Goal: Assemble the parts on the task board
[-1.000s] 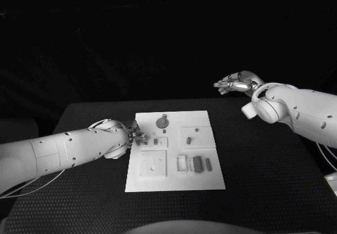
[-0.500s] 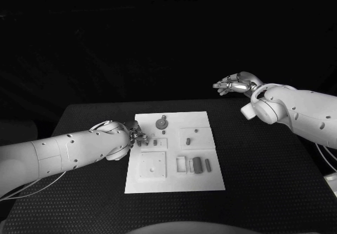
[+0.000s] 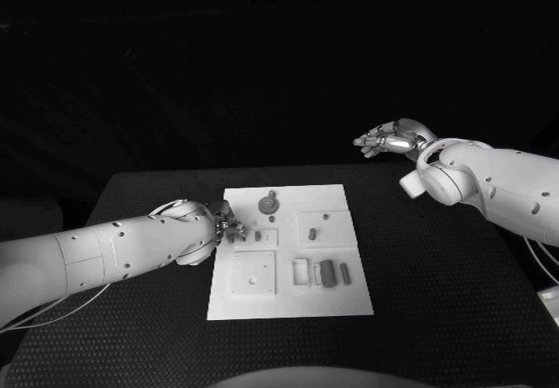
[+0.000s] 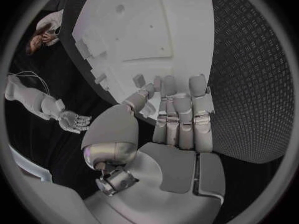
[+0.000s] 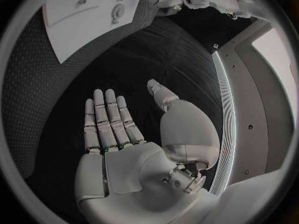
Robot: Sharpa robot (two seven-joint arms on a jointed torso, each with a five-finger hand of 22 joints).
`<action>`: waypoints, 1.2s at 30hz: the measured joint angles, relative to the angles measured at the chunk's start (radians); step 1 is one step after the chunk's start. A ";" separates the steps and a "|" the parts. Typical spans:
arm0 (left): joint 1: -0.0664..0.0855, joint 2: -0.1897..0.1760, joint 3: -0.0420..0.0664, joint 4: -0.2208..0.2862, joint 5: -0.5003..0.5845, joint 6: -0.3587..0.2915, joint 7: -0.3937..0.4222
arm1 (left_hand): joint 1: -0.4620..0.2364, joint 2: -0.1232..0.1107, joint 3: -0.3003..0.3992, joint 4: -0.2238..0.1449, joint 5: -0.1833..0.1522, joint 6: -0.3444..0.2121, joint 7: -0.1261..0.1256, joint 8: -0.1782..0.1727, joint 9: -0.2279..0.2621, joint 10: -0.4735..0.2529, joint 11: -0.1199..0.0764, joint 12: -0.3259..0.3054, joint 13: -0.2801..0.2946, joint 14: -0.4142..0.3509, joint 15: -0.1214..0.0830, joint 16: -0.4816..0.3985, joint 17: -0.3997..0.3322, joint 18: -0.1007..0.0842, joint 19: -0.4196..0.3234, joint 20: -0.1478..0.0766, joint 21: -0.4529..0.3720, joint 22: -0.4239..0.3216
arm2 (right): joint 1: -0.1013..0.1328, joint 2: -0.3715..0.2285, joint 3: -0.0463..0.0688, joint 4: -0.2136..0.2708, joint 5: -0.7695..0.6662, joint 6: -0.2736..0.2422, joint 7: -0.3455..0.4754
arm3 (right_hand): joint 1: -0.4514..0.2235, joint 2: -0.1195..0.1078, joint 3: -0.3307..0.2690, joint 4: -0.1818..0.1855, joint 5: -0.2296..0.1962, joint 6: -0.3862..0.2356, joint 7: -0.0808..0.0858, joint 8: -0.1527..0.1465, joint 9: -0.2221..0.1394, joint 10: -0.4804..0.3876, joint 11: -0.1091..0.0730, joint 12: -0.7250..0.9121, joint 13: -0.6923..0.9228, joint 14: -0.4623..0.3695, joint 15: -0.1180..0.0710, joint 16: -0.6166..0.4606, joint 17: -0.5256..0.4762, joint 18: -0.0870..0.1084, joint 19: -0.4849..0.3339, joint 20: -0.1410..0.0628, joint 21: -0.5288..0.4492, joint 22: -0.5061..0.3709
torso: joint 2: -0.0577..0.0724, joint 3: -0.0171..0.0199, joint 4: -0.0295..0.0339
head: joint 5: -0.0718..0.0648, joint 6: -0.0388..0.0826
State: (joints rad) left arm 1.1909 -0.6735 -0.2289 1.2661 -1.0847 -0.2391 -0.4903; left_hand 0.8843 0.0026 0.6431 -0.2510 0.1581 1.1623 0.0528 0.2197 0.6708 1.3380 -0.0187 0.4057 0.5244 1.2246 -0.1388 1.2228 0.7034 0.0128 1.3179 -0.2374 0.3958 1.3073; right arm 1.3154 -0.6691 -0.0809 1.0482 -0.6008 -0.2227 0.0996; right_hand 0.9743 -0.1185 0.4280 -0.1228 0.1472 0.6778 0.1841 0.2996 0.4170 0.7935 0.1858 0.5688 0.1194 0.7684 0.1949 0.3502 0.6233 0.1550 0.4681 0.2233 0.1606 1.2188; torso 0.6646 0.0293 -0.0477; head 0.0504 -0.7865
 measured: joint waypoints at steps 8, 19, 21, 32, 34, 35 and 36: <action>-0.001 -0.001 0.000 0.002 -0.025 0.005 -0.002 | 0.000 0.000 0.001 -0.001 0.000 0.000 0.000 0.000 0.000 0.002 -0.002 0.000 0.002 0.000 0.000 0.005 -0.003 0.000 0.001 0.002 0.008 0.000 | 0.000 0.000 0.000 0.000 0.000 0.000 0.000 | 0.000 0.000 0.000 0.000 0.000 0.000 0.000 0.000 0.000 0.000 0.000 0.000 0.000 0.000 0.000 0.000 0.001 0.000 0.000 0.000 0.000 0.001 | 0.000 -0.0001 0.0003 | 0.001 -0.004; -0.001 0.002 0.000 0.003 -0.055 0.008 -0.008 | 0.000 0.000 0.002 -0.002 0.016 0.004 -0.005 0.000 0.000 0.004 -0.003 0.013 0.011 0.001 -0.001 0.017 -0.011 0.000 0.007 0.000 0.024 0.001 | 0.000 0.000 0.000 0.000 0.000 0.000 0.000 | 0.000 0.000 0.000 0.000 0.000 0.000 0.000 0.000 -0.001 0.000 0.000 0.000 0.000 0.000 0.000 0.000 0.001 0.000 0.000 0.000 0.000 0.003 | 0.000 -0.0007 0.0003 | 0.001 -0.004; -0.002 0.002 0.000 0.004 -0.059 0.009 -0.009 | 0.000 0.000 0.002 -0.002 0.047 0.011 -0.009 0.000 0.000 0.004 -0.003 0.024 0.018 0.004 -0.004 0.029 -0.013 0.000 0.008 -0.002 0.036 0.001 | 0.000 0.000 0.000 0.000 0.000 0.000 0.000 | 0.000 0.000 0.000 0.000 0.000 0.000 0.000 0.000 -0.001 0.000 0.000 0.000 0.000 0.000 0.000 0.000 0.001 0.000 0.000 0.000 0.000 0.003 | 0.000 -0.0007 0.0002 | 0.001 -0.005; -0.003 0.003 0.001 0.008 -0.075 0.009 -0.015 | -0.033 0.033 -0.013 -0.018 0.141 0.020 -0.014 0.000 0.001 0.011 -0.004 0.068 0.047 0.007 -0.006 0.082 -0.028 0.000 0.015 -0.002 0.097 0.001 | 0.000 0.001 0.000 0.000 0.000 0.000 0.000 | 0.000 0.000 0.000 0.000 0.000 0.000 0.000 0.000 -0.001 0.000 0.000 0.000 -0.001 0.000 0.000 0.000 0.002 0.000 0.000 0.000 0.000 0.004 | 0.000 -0.0001 0.0001 | -0.001 -0.009; -0.003 0.003 0.000 0.009 -0.077 0.009 -0.017 | -0.045 0.041 -0.013 -0.018 0.149 0.020 -0.014 0.000 0.002 0.011 -0.004 0.073 0.051 0.007 -0.006 0.089 -0.031 0.000 0.015 -0.002 0.104 0.000 | 0.000 0.001 0.000 0.000 0.000 0.000 0.000 | 0.000 0.000 0.000 0.000 0.000 0.000 0.000 0.000 -0.001 0.000 0.000 0.000 -0.001 0.000 0.000 0.000 0.002 0.000 0.000 0.000 0.000 0.004 | 0.001 0.0000 0.0001 | -0.001 -0.010; -0.003 0.003 0.000 0.009 -0.077 0.010 -0.018 | -0.048 0.042 -0.014 -0.019 0.151 0.020 -0.015 0.000 0.002 0.011 -0.004 0.073 0.052 0.009 -0.006 0.089 -0.032 0.000 0.015 -0.002 0.105 0.000 | 0.000 0.002 0.000 0.000 0.000 0.000 0.000 | 0.000 0.000 0.000 0.000 0.000 0.000 0.000 0.000 -0.001 0.000 0.000 0.000 -0.001 0.000 0.000 0.000 0.002 0.000 0.000 0.000 0.000 0.004 | 0.001 0.0000 0.0000 | -0.001 -0.010; -0.004 0.004 0.000 0.009 -0.078 0.010 -0.019 | -0.049 0.043 -0.014 -0.019 0.151 0.021 -0.015 0.000 0.003 0.011 -0.004 0.074 0.053 0.010 -0.006 0.090 -0.033 0.000 0.016 -0.002 0.106 0.000 | 0.000 0.002 0.000 0.000 0.000 0.000 0.000 | 0.000 0.000 0.000 0.000 0.000 0.000 0.000 0.000 -0.001 0.000 0.000 0.000 -0.001 0.000 0.000 0.000 0.002 0.000 0.000 0.000 0.000 0.004 | 0.001 0.0000 0.0000 | -0.001 -0.011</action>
State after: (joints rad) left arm 1.1873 -0.6699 -0.2287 1.2753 -1.1625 -0.2295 -0.5094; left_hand 0.8349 0.0459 0.6289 -0.2699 0.3095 1.1828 0.0376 0.2198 0.6738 1.3493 -0.0223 0.4797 0.5773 1.2345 -0.1446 1.3128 0.6700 0.0130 1.3334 -0.2394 0.5013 1.3078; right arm 1.3153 -0.6676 -0.0809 1.0484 -0.6008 -0.2226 0.0996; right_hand 0.9743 -0.1185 0.4280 -0.1228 0.1472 0.6778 0.1841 0.2996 0.4163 0.7935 0.1858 0.5688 0.1188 0.7684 0.1950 0.3502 0.6249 0.1551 0.4681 0.2233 0.1607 1.2228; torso 0.6652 0.0293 -0.0477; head 0.0492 -0.7971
